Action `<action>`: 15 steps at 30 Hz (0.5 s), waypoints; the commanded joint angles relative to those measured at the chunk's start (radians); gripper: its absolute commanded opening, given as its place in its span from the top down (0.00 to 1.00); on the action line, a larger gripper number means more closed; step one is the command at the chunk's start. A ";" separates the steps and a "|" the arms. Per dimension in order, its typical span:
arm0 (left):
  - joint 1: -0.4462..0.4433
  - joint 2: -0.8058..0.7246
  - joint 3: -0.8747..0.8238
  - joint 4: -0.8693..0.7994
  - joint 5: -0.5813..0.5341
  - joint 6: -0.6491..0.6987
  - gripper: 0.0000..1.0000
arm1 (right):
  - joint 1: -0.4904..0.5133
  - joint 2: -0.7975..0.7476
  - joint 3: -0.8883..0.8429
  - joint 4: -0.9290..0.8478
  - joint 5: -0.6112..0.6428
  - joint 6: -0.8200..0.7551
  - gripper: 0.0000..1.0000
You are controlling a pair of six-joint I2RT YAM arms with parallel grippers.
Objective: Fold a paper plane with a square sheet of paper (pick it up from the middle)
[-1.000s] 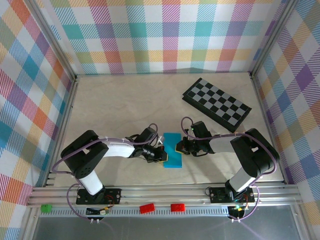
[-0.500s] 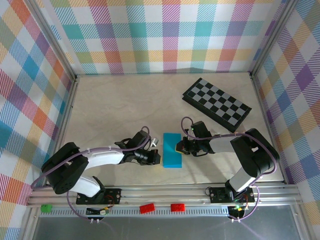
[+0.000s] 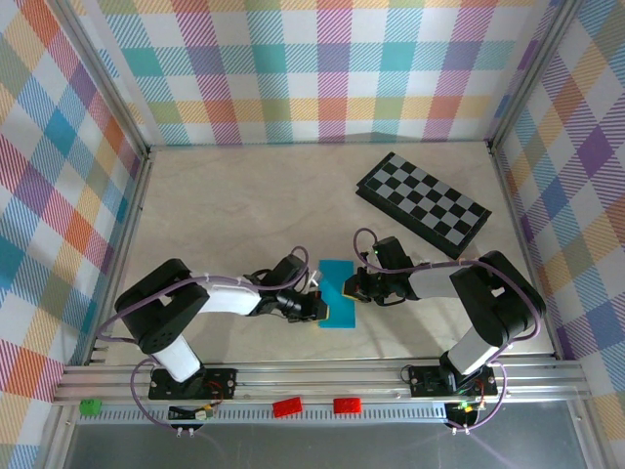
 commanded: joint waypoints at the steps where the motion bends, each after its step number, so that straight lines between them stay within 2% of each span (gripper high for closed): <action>1: -0.020 -0.029 -0.081 -0.024 0.008 0.017 1.00 | -0.017 0.036 -0.056 -0.218 0.198 -0.026 1.00; 6: -0.044 -0.138 -0.115 -0.206 -0.067 0.096 1.00 | -0.017 0.053 -0.057 -0.208 0.192 -0.027 1.00; 10: -0.046 -0.214 -0.131 -0.229 -0.090 0.091 1.00 | -0.017 0.069 -0.064 -0.182 0.181 -0.020 1.00; 15: -0.046 -0.267 -0.073 -0.205 -0.119 0.074 1.00 | -0.017 0.073 -0.061 -0.182 0.176 -0.021 1.00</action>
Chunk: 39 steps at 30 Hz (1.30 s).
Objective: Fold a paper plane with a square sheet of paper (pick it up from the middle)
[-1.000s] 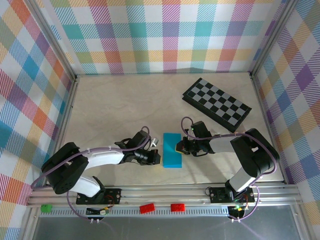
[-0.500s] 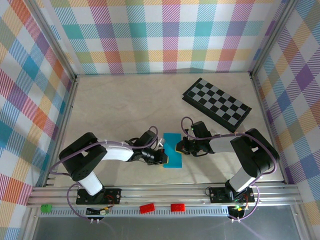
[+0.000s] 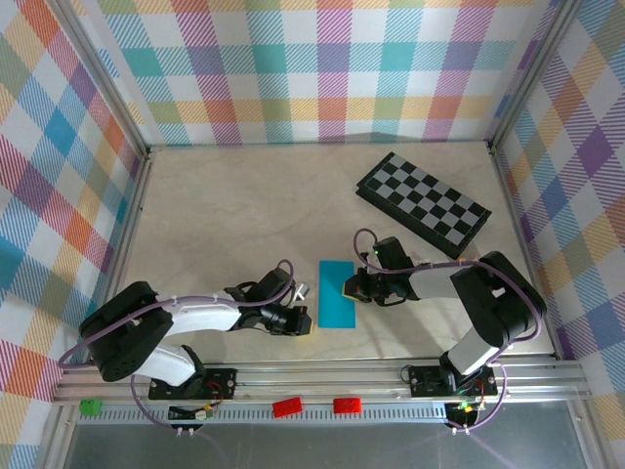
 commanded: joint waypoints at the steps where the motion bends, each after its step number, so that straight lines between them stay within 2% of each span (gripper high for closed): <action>1: -0.011 -0.030 0.058 -0.006 -0.036 -0.002 1.00 | -0.015 0.074 -0.059 -0.181 0.177 -0.012 1.00; 7: -0.011 0.097 0.154 0.126 0.033 -0.048 1.00 | -0.015 0.069 -0.055 -0.185 0.176 -0.010 1.00; 13: -0.011 0.231 0.125 0.201 0.087 -0.058 1.00 | -0.016 0.060 -0.054 -0.193 0.176 -0.015 1.00; 17: -0.011 0.261 0.095 0.125 0.101 0.002 1.00 | -0.015 0.067 -0.037 -0.209 0.176 -0.028 1.00; 23: -0.019 0.160 -0.026 0.101 0.080 0.012 1.00 | -0.016 0.069 -0.007 -0.248 0.193 -0.061 1.00; 26: -0.039 0.061 -0.035 0.019 0.040 0.030 1.00 | -0.015 0.082 0.009 -0.267 0.198 -0.084 1.00; 32: -0.079 -0.128 0.024 -0.173 -0.121 0.078 1.00 | -0.015 0.099 0.059 -0.269 0.164 -0.144 1.00; 36: -0.066 -0.194 0.036 -0.192 -0.234 0.041 1.00 | -0.014 0.115 0.130 -0.297 0.125 -0.218 1.00; 39: -0.025 -0.202 0.038 -0.154 -0.252 0.001 1.00 | -0.010 0.119 0.177 -0.308 0.072 -0.254 0.99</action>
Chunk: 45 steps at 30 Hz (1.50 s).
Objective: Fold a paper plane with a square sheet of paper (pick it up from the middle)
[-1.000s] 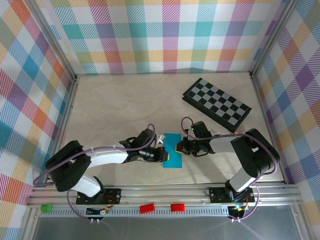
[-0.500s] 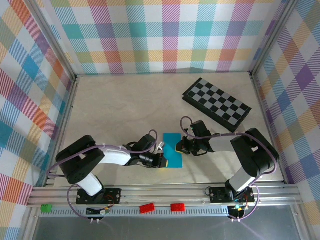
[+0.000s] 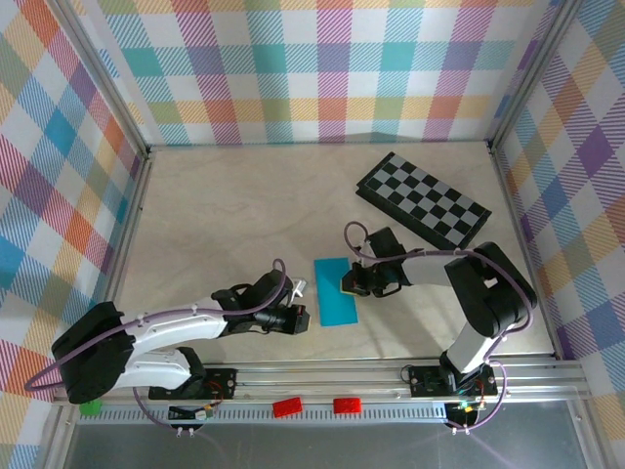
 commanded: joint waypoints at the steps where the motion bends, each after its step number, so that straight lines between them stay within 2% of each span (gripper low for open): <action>1: 0.047 -0.008 0.020 -0.005 -0.075 -0.046 1.00 | 0.001 0.034 0.028 -0.119 0.076 -0.089 0.98; 5: 0.125 0.014 0.049 0.091 -0.051 -0.095 1.00 | 0.038 -0.083 0.076 -0.208 0.146 -0.119 0.94; 8: 0.206 0.072 0.110 0.135 0.012 -0.111 1.00 | 0.038 -0.209 0.064 -0.277 0.228 -0.097 0.89; 9: 0.235 0.105 0.144 0.145 0.054 -0.107 1.00 | 0.038 -0.254 0.050 -0.305 0.267 -0.074 0.85; 10: 0.259 0.143 0.179 0.148 0.095 -0.099 1.00 | 0.037 -0.299 0.027 -0.323 0.296 -0.044 0.74; 18: 0.332 0.430 0.414 0.107 0.254 -0.041 0.98 | 0.026 -0.582 -0.219 -0.272 0.237 0.234 0.59; 21: 0.332 0.512 0.491 0.047 0.243 -0.008 0.98 | 0.027 -0.629 -0.259 -0.258 0.205 0.293 0.57; 26: 0.335 0.613 0.571 -0.003 0.229 0.039 0.98 | 0.026 -0.662 -0.270 -0.279 0.173 0.334 0.57; 33: 0.345 0.710 0.611 0.008 0.231 0.047 0.98 | 0.027 -0.666 -0.283 -0.288 0.124 0.342 0.55; 39: 0.350 0.728 0.548 0.042 0.194 0.046 0.99 | 0.027 -0.640 -0.283 -0.259 0.062 0.335 0.48; 45: 0.355 0.746 0.468 0.107 0.206 0.026 0.99 | 0.026 -0.527 -0.266 -0.167 -0.028 0.340 0.46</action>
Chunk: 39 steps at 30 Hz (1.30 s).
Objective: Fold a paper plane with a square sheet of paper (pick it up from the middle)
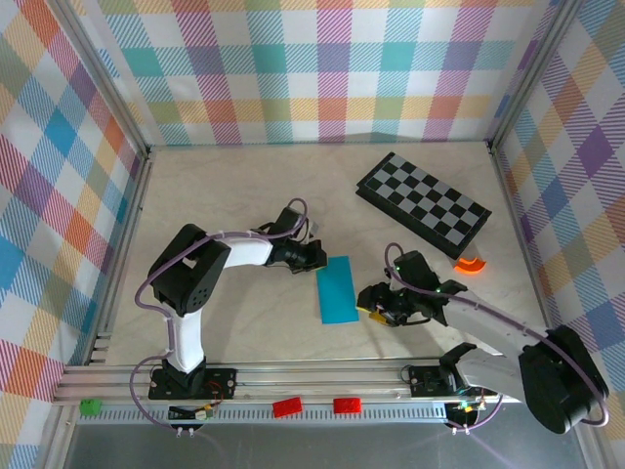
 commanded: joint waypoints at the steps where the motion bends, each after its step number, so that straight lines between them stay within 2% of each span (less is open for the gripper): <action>1: 0.009 0.030 -0.064 -0.026 -0.031 0.000 0.99 | -0.003 0.063 0.022 0.056 -0.081 0.011 0.46; 9: 0.010 0.036 -0.079 -0.003 -0.010 -0.003 0.99 | -0.002 0.156 0.028 0.149 -0.113 0.042 0.47; 19: 0.010 0.036 -0.073 0.011 0.014 -0.005 0.98 | -0.025 0.282 0.082 0.281 -0.171 0.026 0.57; 22: 0.010 0.032 -0.072 0.015 0.016 -0.010 0.98 | -0.056 0.321 0.109 0.291 -0.210 -0.017 0.58; 31: 0.010 0.019 -0.057 0.025 0.042 -0.027 0.97 | -0.124 0.452 0.177 0.283 -0.321 -0.099 0.79; 39: 0.010 0.002 -0.035 0.030 0.065 -0.030 0.95 | -0.158 0.498 0.202 0.241 -0.321 -0.154 0.81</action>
